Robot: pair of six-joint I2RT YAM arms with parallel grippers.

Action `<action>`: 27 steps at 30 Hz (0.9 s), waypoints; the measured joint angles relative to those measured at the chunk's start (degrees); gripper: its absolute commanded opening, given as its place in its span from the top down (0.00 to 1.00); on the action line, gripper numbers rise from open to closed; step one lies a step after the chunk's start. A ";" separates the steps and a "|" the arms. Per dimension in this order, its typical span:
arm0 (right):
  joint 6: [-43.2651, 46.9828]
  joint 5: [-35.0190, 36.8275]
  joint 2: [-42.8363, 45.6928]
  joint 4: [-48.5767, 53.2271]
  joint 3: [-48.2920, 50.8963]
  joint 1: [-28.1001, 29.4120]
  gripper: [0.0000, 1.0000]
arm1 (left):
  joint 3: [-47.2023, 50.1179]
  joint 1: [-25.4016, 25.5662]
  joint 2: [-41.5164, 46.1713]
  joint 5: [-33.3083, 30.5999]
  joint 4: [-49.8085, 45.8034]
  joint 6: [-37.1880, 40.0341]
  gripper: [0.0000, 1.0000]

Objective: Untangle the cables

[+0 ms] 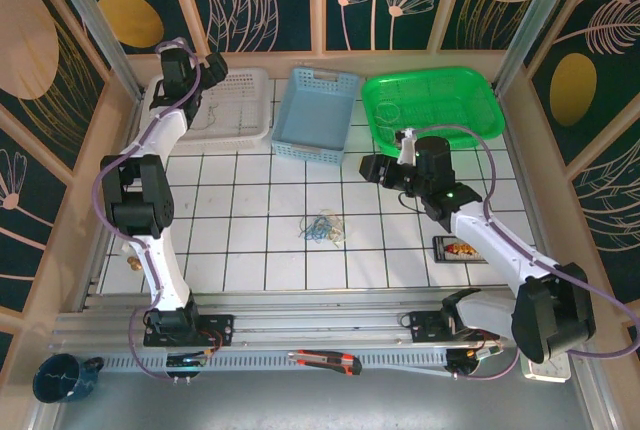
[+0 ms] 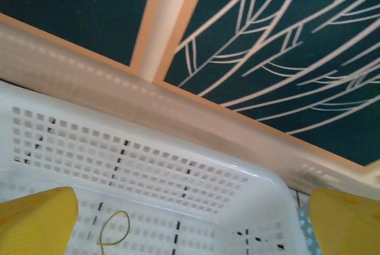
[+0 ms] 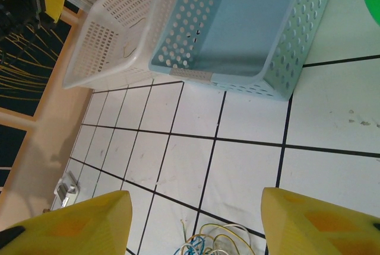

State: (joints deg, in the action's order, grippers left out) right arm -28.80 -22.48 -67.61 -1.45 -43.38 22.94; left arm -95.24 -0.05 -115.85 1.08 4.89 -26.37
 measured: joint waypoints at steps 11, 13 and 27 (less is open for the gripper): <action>0.02 1.11 0.00 0.00 2.25 2.69 0.41 | 9.99 0.00 9.92 10.49 2.67 -4.81 0.01; 0.22 1.90 0.00 0.09 2.67 4.31 0.41 | 13.94 0.20 12.79 12.90 3.87 -6.21 0.01; -0.13 6.86 -0.07 0.48 8.55 13.81 0.46 | 46.49 12.52 30.84 19.67 18.23 -17.07 0.01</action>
State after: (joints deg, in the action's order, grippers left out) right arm -28.93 -15.62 -67.68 -0.97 -34.83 36.75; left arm -48.75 12.47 -85.01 20.75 23.11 -43.44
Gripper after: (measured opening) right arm 0.545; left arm 0.988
